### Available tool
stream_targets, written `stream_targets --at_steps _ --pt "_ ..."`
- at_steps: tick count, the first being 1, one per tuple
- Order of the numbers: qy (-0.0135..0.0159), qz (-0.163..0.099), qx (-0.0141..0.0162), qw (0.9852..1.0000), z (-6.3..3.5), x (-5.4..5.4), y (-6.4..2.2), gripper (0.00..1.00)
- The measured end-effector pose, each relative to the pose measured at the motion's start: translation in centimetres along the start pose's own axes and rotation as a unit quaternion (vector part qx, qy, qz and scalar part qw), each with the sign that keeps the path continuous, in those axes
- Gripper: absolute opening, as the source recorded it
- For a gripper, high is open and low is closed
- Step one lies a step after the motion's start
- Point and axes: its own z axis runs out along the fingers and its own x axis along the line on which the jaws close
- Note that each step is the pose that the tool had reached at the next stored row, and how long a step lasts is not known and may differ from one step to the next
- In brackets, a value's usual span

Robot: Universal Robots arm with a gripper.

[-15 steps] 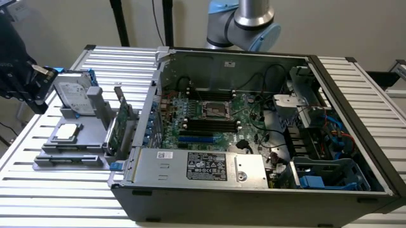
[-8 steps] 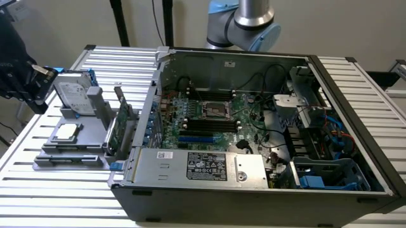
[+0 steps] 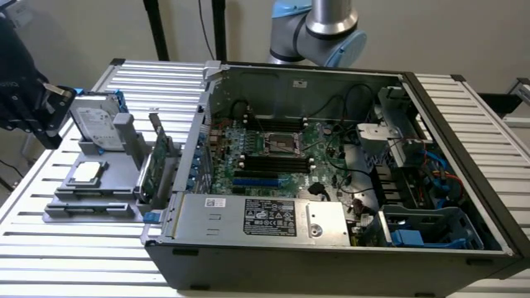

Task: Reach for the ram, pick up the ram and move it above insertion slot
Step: 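Pick up the ram and move it above insertion slot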

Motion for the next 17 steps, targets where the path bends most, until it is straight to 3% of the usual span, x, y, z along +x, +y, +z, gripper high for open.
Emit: stream_targets --at_steps 5,9,12,17 --pt "0.0017 -0.046 0.0000 0.9990 0.04 0.00 0.00 0.11" --pt "0.0031 -0.082 0.0000 0.9966 0.07 0.00 0.00 0.11" --pt "0.0041 -0.109 0.0001 0.9941 0.09 0.00 0.00 0.11" --pt "0.0058 -0.154 0.0001 0.9880 0.13 0.00 -0.01 0.11"
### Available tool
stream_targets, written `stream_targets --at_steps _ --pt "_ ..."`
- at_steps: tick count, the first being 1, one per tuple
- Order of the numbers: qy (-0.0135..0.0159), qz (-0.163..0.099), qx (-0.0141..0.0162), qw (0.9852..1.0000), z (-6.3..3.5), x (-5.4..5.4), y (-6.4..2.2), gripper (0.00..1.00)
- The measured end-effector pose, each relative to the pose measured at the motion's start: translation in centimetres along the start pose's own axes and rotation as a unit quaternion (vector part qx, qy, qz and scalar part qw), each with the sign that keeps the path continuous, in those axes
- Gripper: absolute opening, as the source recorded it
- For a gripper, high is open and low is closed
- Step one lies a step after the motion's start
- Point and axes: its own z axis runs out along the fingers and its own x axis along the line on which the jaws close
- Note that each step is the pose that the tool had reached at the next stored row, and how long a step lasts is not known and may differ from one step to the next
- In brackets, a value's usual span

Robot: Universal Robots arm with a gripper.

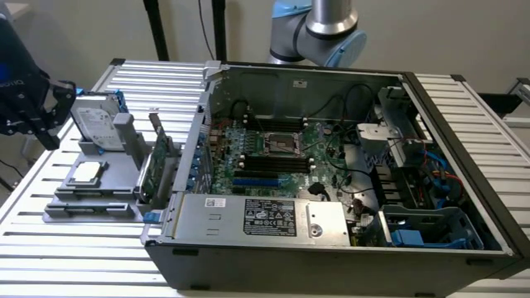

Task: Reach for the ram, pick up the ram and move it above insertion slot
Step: 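Pick up the ram and move it above insertion slot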

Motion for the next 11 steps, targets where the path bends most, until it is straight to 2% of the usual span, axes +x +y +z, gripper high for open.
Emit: stream_targets --at_steps 3,6,11 --pt "0.0010 -0.027 0.0000 0.9996 0.02 0.00 0.00 0.11" --pt "0.0020 -0.054 0.0000 0.9985 0.05 0.00 0.00 0.11" --pt "0.0037 -0.100 0.0001 0.9950 0.10 0.00 0.00 0.11"
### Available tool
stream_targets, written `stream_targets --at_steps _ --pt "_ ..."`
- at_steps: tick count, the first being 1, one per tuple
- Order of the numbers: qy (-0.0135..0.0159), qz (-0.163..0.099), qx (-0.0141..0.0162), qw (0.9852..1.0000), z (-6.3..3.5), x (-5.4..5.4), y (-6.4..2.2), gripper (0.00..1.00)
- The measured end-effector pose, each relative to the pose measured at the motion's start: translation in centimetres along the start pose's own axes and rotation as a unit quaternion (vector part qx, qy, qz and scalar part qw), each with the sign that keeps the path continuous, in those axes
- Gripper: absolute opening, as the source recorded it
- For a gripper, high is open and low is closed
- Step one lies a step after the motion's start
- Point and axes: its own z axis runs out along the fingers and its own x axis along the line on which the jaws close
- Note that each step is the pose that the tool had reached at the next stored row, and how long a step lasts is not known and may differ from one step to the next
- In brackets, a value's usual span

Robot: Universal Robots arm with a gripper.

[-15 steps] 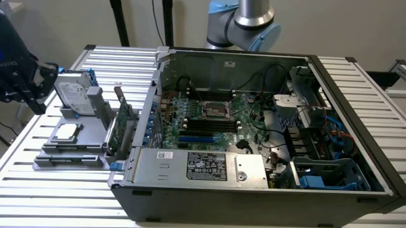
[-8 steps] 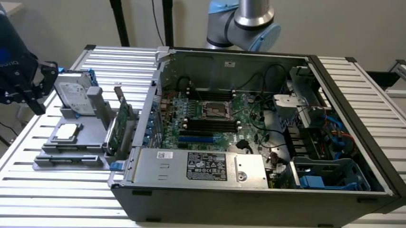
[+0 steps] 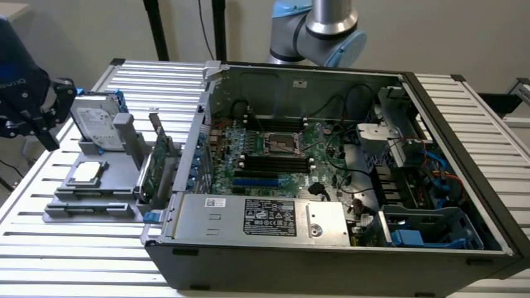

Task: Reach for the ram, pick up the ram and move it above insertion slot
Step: 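Pick up the ram and move it above insertion slot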

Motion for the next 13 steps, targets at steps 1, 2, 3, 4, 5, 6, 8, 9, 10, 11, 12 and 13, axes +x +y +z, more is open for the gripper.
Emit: stream_targets --at_steps 1,2,3,4,5,6,8,9,10,11,12,13 --pt "0.0003 -0.009 0.0000 1.0000 0.01 0.00 0.00 0.11" --pt "0.0007 -0.018 0.0000 0.9998 0.02 0.00 0.00 0.11" --pt "0.0010 -0.027 0.0000 0.9996 0.03 0.00 0.00 0.11" --pt "0.0014 -0.036 0.0000 0.9993 0.04 0.00 0.00 0.11" --pt "0.0017 -0.045 0.0000 0.9990 0.05 0.00 0.00 0.11" --pt "0.0021 -0.055 0.0000 0.9985 0.07 0.00 0.00 0.11" --pt "0.0027 -0.073 0.0001 0.9973 0.10 0.00 -0.01 0.11" --pt "0.0029 -0.082 0.0002 0.9966 0.12 0.00 -0.01 0.11" --pt "0.0031 -0.091 0.0003 0.9959 0.13 -0.01 -0.01 0.11" --pt "0.0034 -0.100 0.0005 0.9950 0.15 -0.01 -0.02 0.11" --pt "0.0034 -0.109 0.0006 0.9940 0.19 0.00 -0.02 0.11" --pt "0.0036 -0.118 0.0007 0.9930 0.21 0.00 -0.01 0.11"
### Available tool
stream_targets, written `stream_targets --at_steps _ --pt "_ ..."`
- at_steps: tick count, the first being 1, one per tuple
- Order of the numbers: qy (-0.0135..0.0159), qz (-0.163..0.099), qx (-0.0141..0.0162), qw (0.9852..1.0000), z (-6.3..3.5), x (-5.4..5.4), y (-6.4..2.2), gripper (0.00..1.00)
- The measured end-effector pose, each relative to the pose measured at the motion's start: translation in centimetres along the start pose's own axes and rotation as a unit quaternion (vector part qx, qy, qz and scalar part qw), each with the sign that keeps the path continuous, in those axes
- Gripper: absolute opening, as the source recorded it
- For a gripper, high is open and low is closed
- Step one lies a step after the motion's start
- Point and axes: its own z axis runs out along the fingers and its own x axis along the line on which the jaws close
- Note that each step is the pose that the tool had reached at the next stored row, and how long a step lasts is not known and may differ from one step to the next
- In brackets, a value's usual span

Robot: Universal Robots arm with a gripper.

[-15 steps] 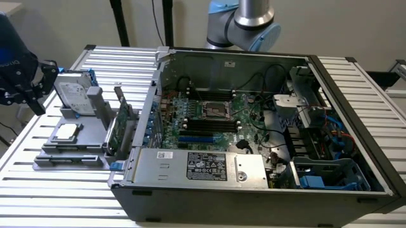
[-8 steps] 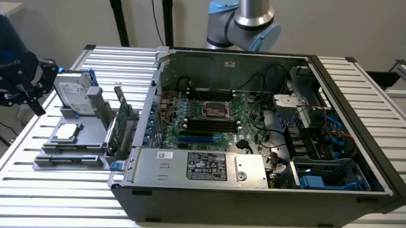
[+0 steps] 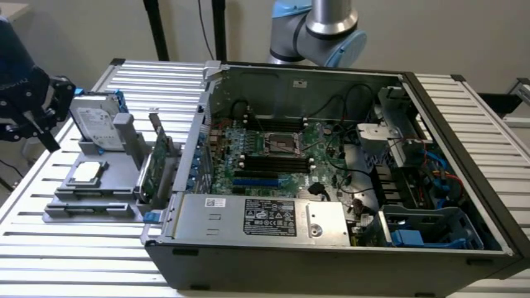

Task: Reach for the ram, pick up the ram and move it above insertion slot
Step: 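Pick up the ram and move it above insertion slot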

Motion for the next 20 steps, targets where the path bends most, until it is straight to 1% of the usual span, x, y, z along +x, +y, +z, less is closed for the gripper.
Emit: stream_targets --at_steps 3,5,8,10,13,15,18,20 --pt "0.0004 -0.027 0.0007 0.9996 0.08 0.00 0.00 0.11" --pt "0.0006 -0.045 0.0013 0.9990 0.12 0.00 -0.01 0.11" --pt "0.0006 -0.072 0.0023 0.9974 0.22 0.00 -0.01 0.11" --pt "0.0007 -0.091 0.0030 0.9959 0.28 0.00 -0.01 0.11" --pt "0.0007 -0.118 0.0041 0.9930 0.36 0.00 -0.01 0.11" --pt "0.0008 -0.136 0.0049 0.9907 0.41 0.00 -0.02 0.11" --pt "0.0008 -0.163 0.0059 0.9866 0.50 0.00 -0.02 0.11" --pt "0.0008 -0.181 0.0067 0.9834 0.56 0.00 -0.02 0.11"
